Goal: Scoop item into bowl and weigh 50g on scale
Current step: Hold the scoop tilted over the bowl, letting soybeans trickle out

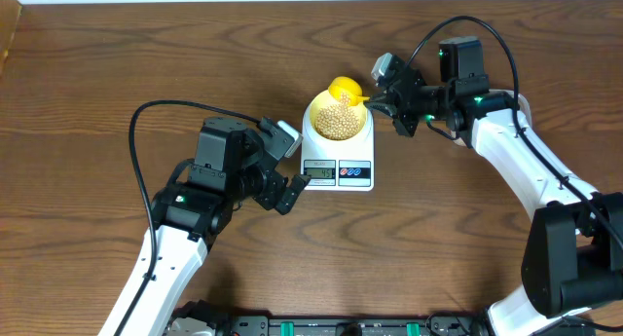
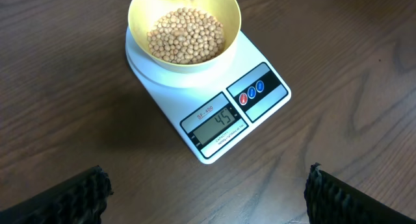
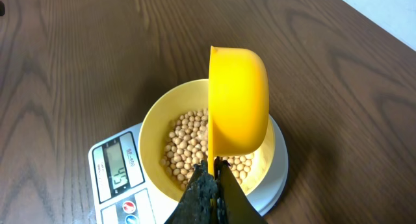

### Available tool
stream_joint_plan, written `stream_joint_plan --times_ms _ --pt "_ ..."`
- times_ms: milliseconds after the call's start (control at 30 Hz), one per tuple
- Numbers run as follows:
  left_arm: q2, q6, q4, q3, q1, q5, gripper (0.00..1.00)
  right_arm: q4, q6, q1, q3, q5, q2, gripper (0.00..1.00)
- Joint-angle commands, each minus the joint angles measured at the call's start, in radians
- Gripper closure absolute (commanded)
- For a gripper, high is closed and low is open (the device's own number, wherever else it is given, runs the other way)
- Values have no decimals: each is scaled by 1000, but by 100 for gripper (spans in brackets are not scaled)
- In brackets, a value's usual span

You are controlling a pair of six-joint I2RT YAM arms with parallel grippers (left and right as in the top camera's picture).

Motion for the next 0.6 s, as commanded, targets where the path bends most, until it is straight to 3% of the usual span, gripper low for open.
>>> stream_joint_plan --times_ms 0,267,567 --pt "-6 2 1 3 4 5 2 2 23 4 0 -1 7 99" --pt "-6 2 1 3 4 5 2 -2 151 4 0 -1 7 99" --pt "-6 2 2 3 4 5 2 -2 161 3 0 0 7 99"
